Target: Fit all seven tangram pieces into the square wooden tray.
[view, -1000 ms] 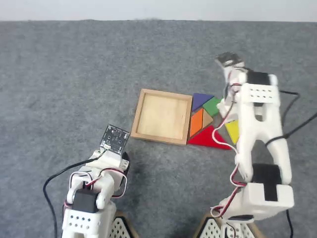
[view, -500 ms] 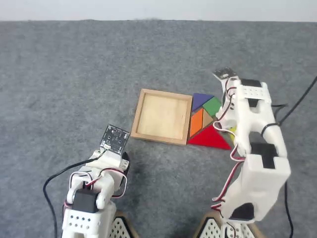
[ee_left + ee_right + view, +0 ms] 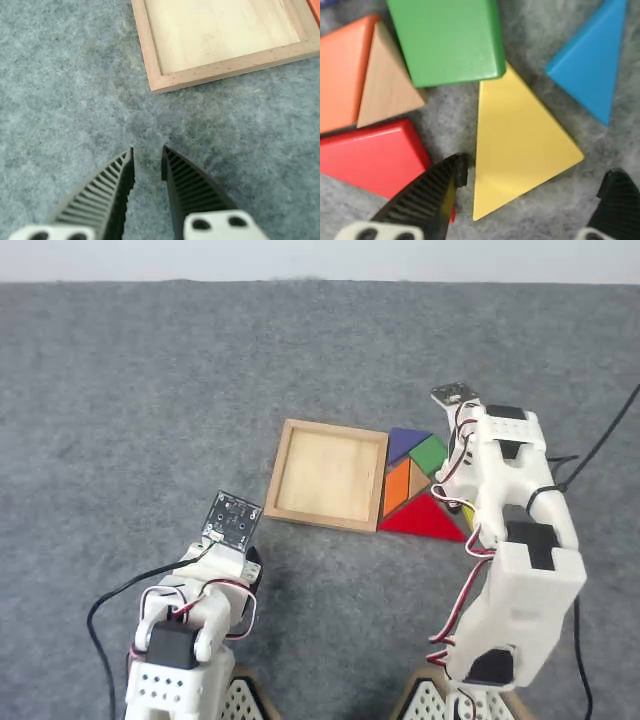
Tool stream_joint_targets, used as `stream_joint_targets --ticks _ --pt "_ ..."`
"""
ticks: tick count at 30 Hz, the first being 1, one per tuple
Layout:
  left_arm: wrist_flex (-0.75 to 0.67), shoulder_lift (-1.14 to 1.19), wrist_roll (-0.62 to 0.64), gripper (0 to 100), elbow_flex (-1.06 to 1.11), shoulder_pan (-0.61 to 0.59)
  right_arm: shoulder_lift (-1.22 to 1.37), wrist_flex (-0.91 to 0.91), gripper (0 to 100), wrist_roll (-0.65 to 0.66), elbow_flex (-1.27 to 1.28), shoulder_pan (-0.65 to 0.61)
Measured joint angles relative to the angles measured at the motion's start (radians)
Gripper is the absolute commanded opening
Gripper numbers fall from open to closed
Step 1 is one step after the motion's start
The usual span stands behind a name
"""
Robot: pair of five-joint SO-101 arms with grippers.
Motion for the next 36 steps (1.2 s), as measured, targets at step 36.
stream_joint_targets --ticks 36 --pt "0.000 0.000 0.000 9 0.000 0.000 -0.103 0.028 24.4 0.084 0.000 -0.021"
